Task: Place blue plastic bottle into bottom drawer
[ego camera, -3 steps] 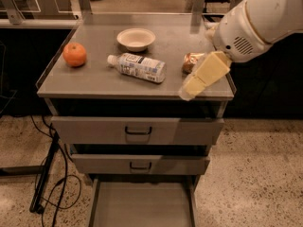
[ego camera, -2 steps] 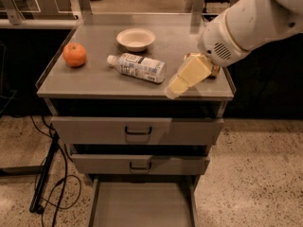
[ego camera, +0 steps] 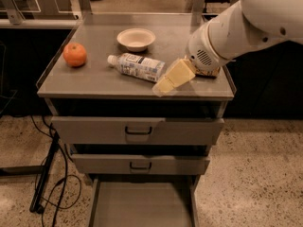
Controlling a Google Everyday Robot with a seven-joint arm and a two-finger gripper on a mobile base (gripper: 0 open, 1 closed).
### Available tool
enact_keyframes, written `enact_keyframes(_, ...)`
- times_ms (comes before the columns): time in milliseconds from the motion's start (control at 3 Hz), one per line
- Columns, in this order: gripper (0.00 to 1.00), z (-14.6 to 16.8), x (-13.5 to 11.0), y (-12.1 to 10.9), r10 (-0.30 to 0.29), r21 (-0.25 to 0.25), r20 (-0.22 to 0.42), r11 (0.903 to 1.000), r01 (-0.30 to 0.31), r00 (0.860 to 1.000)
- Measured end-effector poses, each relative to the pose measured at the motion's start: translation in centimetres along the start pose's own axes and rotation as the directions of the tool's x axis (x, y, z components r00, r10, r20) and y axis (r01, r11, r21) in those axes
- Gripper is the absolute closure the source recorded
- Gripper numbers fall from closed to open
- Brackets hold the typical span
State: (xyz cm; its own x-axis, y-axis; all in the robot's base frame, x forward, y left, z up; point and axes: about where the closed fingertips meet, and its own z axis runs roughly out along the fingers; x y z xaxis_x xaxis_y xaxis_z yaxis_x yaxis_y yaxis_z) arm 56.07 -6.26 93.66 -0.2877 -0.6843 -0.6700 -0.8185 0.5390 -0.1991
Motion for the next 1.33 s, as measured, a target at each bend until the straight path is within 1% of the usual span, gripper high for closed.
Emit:
enact_keyframes(333,0.0,2.7,-1.0,-0.1,-0.01,0.003,0.012,0.9999,0.01,1.0)
enact_keyframes(667,0.0,5.5,-1.7,-0.8,-0.03,0.034,0.031,0.999,0.029,0.999)
enact_keyframes(1000,0.0,8.7,-2.9,-1.8,-0.078,0.052,0.046,0.9957,0.076,0.996)
enact_keyframes(1333,0.0,11.0,-3.9,-2.3,-0.109,0.038,0.048,0.9935,0.107,0.993)
